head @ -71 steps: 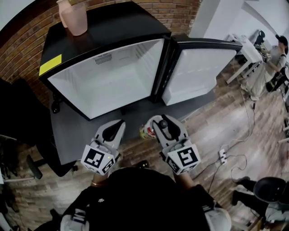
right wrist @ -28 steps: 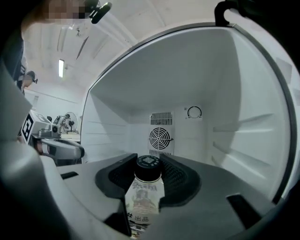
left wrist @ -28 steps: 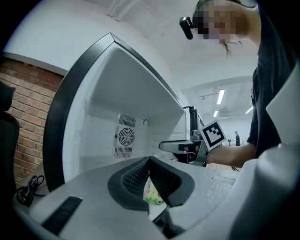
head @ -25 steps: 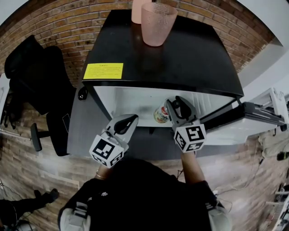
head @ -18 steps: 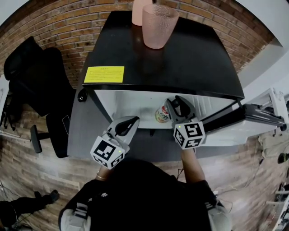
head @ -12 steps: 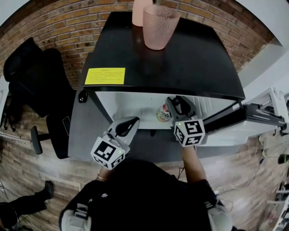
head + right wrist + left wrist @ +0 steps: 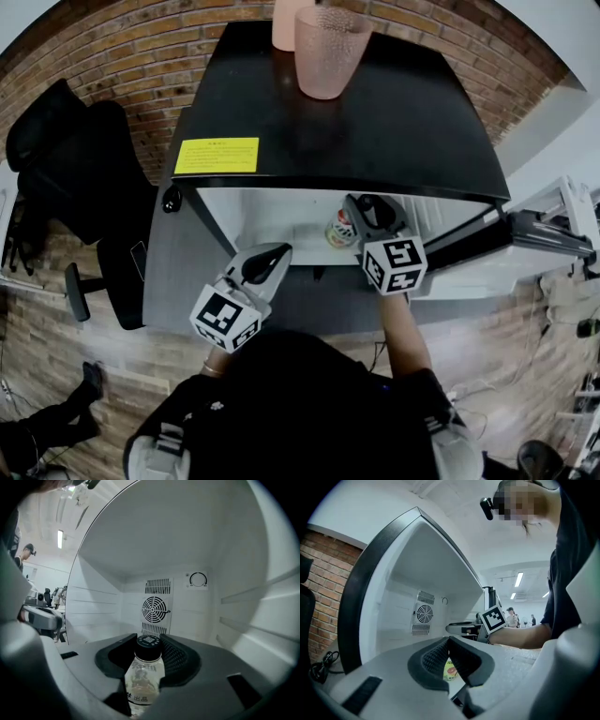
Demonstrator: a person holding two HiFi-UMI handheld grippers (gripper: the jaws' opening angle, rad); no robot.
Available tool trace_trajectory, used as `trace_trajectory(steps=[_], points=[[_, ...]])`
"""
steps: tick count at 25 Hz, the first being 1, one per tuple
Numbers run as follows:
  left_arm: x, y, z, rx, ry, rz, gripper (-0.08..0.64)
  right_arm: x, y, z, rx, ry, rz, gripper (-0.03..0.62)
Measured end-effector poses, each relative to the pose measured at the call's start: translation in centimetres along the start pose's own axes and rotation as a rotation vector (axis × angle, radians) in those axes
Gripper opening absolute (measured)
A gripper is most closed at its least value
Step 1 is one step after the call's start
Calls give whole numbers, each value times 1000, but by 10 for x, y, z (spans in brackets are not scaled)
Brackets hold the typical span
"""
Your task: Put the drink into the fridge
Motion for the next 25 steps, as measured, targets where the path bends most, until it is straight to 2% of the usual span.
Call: trace_trajectory(steps=[6, 14, 25], points=[[0, -1, 4, -6, -12, 0, -2, -1, 0, -1, -2, 19, -6, 153], [0, -1, 10, -13, -37, 1, -2, -8, 2, 2, 3, 3, 2, 187], [7, 0, 18, -9, -82, -4, -2, -40, 22, -7, 46, -24, 94, 189]])
Point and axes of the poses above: the fingertips, and each gripper's own axes: x forward along the fingers, z to its right, y out of its top, the point moved 10 cm from there along -x, backward along the fingers, and after that the axes turned 15 degrees about z, right-handed, at the moved point
